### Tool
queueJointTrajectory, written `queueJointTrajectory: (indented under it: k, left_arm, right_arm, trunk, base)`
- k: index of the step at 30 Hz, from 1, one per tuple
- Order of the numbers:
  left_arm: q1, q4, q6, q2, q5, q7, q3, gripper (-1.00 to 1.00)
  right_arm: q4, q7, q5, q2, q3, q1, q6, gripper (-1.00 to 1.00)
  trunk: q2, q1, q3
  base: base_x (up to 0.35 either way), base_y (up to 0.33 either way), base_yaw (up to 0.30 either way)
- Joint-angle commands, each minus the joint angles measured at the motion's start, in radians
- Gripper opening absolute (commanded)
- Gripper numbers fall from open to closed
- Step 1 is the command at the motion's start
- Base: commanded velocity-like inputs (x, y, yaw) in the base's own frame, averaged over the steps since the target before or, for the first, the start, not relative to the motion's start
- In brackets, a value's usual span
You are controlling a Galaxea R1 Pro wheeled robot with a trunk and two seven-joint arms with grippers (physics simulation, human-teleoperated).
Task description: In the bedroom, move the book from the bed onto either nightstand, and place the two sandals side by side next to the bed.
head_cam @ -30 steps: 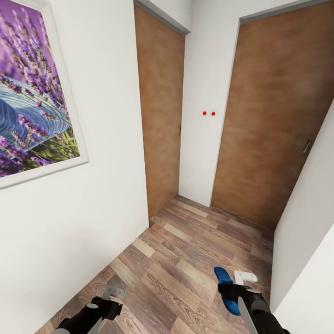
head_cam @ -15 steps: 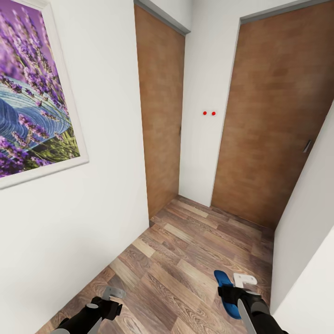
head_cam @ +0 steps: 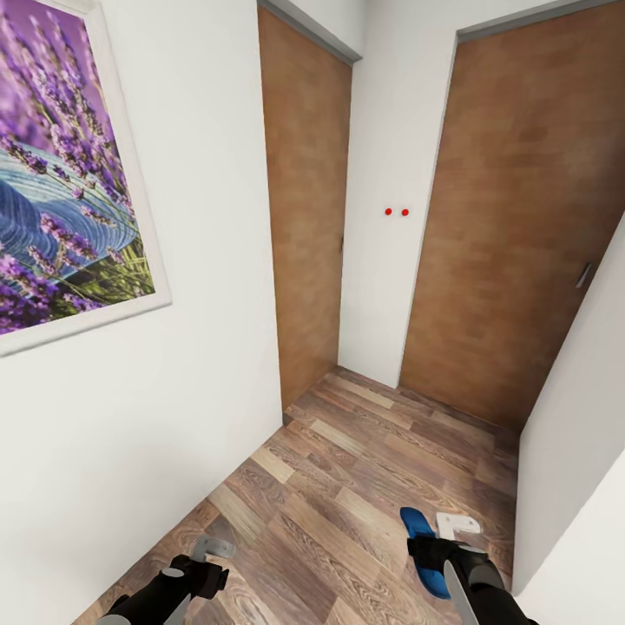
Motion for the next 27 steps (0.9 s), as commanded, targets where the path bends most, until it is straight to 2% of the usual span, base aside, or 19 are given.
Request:
queueJointTrajectory:
  k: [1, 14, 27]
  left_arm:
    - [-0.001, -0.002, 0.006, 0.000, 0.000, -0.001, -0.005, 1.00]
    - [-0.001, -0.002, 0.006, -0.001, 0.000, -0.001, -0.005, 1.00]
    - [0.000, -0.002, 0.006, -0.001, 0.000, -0.001, -0.005, 1.00]
  right_arm:
    - [0.000, -0.007, -0.009, 0.001, 0.000, -0.001, 0.004, -1.00]
    - [0.005, -0.007, -0.009, 0.000, 0.013, -0.001, 0.004, -1.00]
    - [0.006, -0.007, -0.009, 0.000, 0.013, -0.001, 0.002, -1.00]
  trunk:
    - [-0.002, 0.001, -0.003]
    - [-0.002, 0.001, -0.011]
    - [-0.002, 0.001, -0.013]
  base:
    - [0.002, 0.003, 0.171]
    - [0.001, 0.001, 0.217]
    - [0.034, 0.000, 0.027]
